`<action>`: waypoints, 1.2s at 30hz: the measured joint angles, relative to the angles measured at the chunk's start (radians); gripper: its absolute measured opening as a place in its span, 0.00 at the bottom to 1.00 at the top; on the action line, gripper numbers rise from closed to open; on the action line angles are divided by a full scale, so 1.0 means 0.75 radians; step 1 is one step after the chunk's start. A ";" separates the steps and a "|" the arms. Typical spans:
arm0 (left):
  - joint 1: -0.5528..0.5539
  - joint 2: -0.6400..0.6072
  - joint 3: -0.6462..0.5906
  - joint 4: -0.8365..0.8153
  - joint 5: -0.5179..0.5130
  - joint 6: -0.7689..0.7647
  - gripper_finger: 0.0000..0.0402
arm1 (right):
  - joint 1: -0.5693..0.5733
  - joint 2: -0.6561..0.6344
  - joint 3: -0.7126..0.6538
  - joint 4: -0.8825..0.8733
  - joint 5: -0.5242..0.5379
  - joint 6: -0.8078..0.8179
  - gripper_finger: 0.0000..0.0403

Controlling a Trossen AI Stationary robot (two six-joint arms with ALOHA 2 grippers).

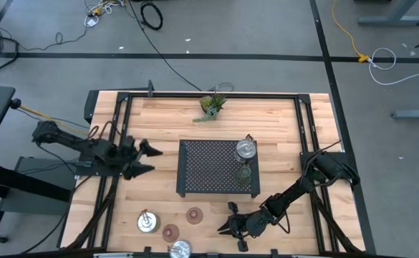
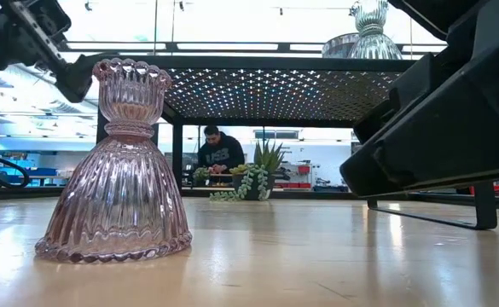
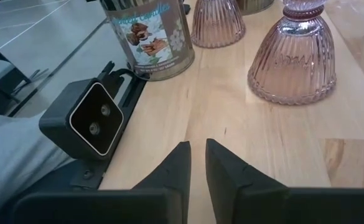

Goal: Pick & Place candle stick holders
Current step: Put the left silver scented candle on the black shelf aligned with the other silver scented candle

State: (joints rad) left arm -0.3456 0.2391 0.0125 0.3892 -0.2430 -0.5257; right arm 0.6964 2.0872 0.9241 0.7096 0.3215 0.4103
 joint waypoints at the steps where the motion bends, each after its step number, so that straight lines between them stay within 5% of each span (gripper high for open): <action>1: -0.030 0.026 0.008 -0.009 -0.023 0.020 0.99 | 0.000 0.000 0.000 0.000 0.000 0.000 0.12; 6: -0.184 0.260 0.092 0.029 -0.174 0.066 0.99 | 0.000 0.000 0.000 0.000 0.001 0.005 0.12; 12: -0.376 0.722 0.246 0.320 -0.148 0.236 0.99 | 0.000 0.000 -0.001 0.000 0.001 0.035 0.12; 19: -0.506 1.161 0.543 0.330 -0.132 0.361 0.99 | 0.004 0.000 -0.001 0.000 0.000 0.064 0.12; 27: -0.524 1.365 0.757 0.338 -0.134 0.361 0.99 | 0.005 0.000 -0.001 0.000 -0.011 0.070 0.12; 36: -0.514 1.392 0.797 0.359 -0.165 0.300 0.99 | 0.005 0.000 -0.001 0.000 -0.011 0.070 0.12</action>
State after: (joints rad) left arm -0.7315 1.2827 0.6102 0.6585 -0.3666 -0.3009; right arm 0.7000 2.0872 0.9237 0.7097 0.3133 0.4629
